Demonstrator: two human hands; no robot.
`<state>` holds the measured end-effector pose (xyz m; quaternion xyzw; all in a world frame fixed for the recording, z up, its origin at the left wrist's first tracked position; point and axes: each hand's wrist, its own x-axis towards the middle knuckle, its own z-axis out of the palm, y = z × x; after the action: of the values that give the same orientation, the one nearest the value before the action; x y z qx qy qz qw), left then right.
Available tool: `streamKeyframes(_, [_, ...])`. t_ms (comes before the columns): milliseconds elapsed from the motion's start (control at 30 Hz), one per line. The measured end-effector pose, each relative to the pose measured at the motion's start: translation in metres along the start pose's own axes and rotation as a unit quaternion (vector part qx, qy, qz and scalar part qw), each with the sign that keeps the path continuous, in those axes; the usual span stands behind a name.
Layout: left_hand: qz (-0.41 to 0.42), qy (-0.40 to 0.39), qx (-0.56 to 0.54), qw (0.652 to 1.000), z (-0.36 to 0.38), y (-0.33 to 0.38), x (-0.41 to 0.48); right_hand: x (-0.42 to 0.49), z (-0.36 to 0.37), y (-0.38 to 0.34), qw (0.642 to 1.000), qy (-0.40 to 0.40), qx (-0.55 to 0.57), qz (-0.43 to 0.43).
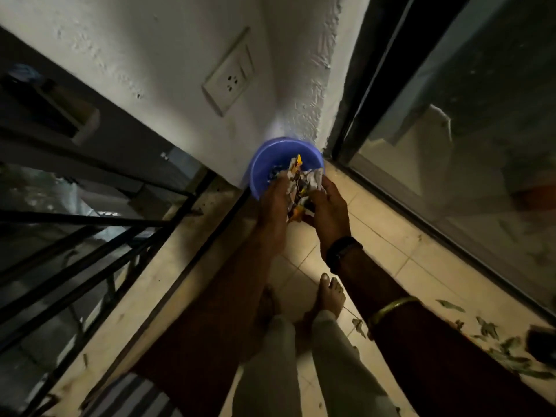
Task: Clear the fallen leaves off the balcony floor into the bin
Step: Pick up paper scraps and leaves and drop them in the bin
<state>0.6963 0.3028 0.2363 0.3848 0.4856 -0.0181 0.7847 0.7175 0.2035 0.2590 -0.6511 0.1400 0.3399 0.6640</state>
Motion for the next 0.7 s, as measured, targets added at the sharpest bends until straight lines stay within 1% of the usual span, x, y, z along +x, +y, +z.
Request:
streamKeyframes(67, [-0.041,-0.013,-0.017,0.999,-0.003,0.018,0.024,0.028,0.013,-0.005,1.000,-0.002,-0.026,-0.002])
streamKeyframes(133, [-0.057,-0.012,-0.035,0.998,-0.006,0.033,0.040,0.055,0.023,-0.007,0.998,-0.010,-0.060,0.005])
streamKeyframes(200, [-0.049,0.013,-0.022,0.998,-0.011,0.042,0.051,0.075,0.028,-0.008,0.996,-0.001,-0.084,0.024])
streamKeyframes(300, [-0.038,0.007,-0.032,0.999,-0.016,0.046,0.059,0.088,0.026,-0.009,0.992,0.031,-0.121,0.020])
streamKeyframes(367, [-0.033,0.047,-0.011,0.998,-0.014,0.050,0.052,0.082,0.026,-0.010,0.991,0.052,-0.124,0.021])
streamKeyframes(400, [-0.023,0.064,0.013,0.998,-0.013,0.052,0.049,0.077,0.025,-0.009,0.991,0.067,-0.117,0.022])
streamKeyframes(467, [-0.015,0.057,0.074,0.996,-0.007,0.055,0.039,0.061,0.025,-0.011,0.990,0.114,-0.081,0.030])
streamKeyframes(500, [-0.014,0.035,0.092,0.995,-0.002,0.055,0.034,0.052,0.024,-0.012,0.988,0.143,-0.055,0.032])
streamKeyframes(600, [-0.042,-0.022,0.097,0.994,0.022,0.055,0.007,0.021,0.015,-0.014,0.974,0.225,0.021,0.025])
streamKeyframes(667, [-0.053,-0.061,0.115,0.990,0.043,0.051,-0.021,0.000,0.000,-0.019,0.954,0.288,0.076,0.027])
streamKeyframes(700, [-0.044,-0.072,0.140,0.987,0.053,0.045,-0.035,-0.011,-0.010,-0.021,0.942,0.316,0.111,0.027])
